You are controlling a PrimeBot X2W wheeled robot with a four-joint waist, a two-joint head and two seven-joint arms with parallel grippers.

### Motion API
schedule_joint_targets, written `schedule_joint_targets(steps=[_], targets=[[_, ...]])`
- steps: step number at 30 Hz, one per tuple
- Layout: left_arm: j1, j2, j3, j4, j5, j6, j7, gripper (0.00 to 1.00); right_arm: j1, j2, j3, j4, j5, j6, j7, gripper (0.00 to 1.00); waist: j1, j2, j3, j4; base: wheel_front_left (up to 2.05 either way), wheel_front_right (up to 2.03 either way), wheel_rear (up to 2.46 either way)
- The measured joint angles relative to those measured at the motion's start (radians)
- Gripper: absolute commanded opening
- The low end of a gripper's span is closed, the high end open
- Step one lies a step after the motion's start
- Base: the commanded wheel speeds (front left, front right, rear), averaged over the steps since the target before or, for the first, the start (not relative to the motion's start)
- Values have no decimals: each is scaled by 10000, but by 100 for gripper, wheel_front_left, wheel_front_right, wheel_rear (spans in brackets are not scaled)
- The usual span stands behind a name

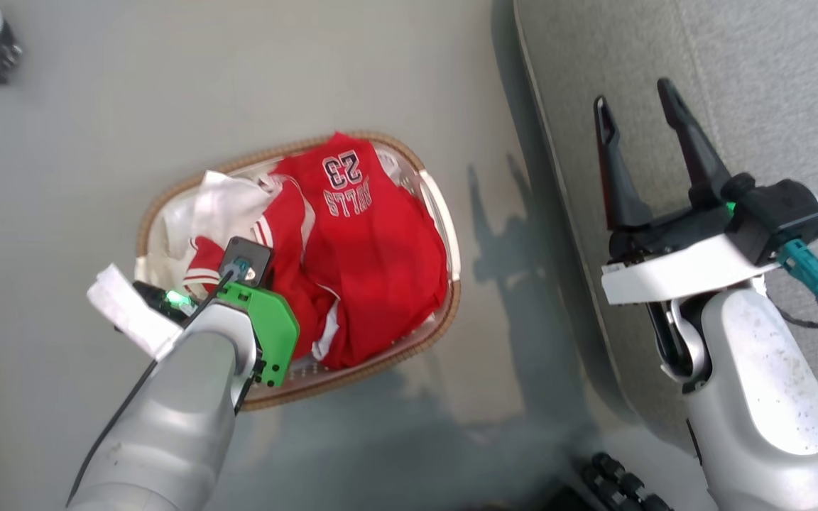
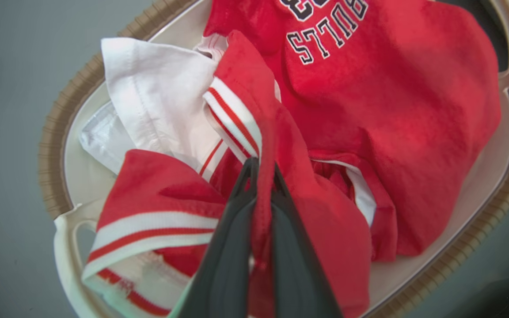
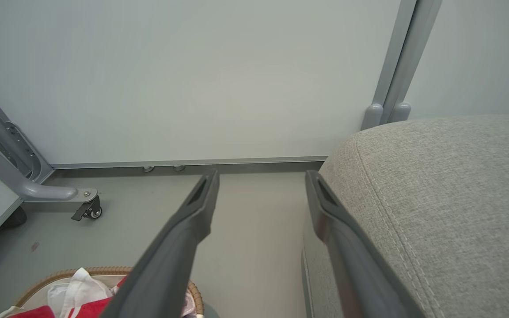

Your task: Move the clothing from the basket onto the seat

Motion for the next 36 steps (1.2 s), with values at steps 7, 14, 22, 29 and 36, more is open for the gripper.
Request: schedule_joint_targets(steps=[7,14,22,29,36], targets=[[744,-29,98,-621,-717,4,-1068,0,476,4,-44,389,-161,0,0,100,0,0,-1195,301,0,0,0],[1575,-36,2,-1845,-1480,184,-1377,0,1113,4,-92,823,-234,0,0,100,0,0,-2445,635,0,0,0],[2647,-42,343,-3847,-1737,566,-1417,0,1927,2,-161,1164,-230,0,0,100,-1,0,-3836,1027,0,0,0],[3229,-42,694,-5522,-1676,617,-1421,0,2622,4,-117,1363,-211,0,0,100,-1,0,-4903,1336,0,0,0],[3531,-42,790,-6957,-1789,617,-1436,0,3153,2,52,1592,-125,0,0,100,-1,0,-5797,1550,0,0,0]])
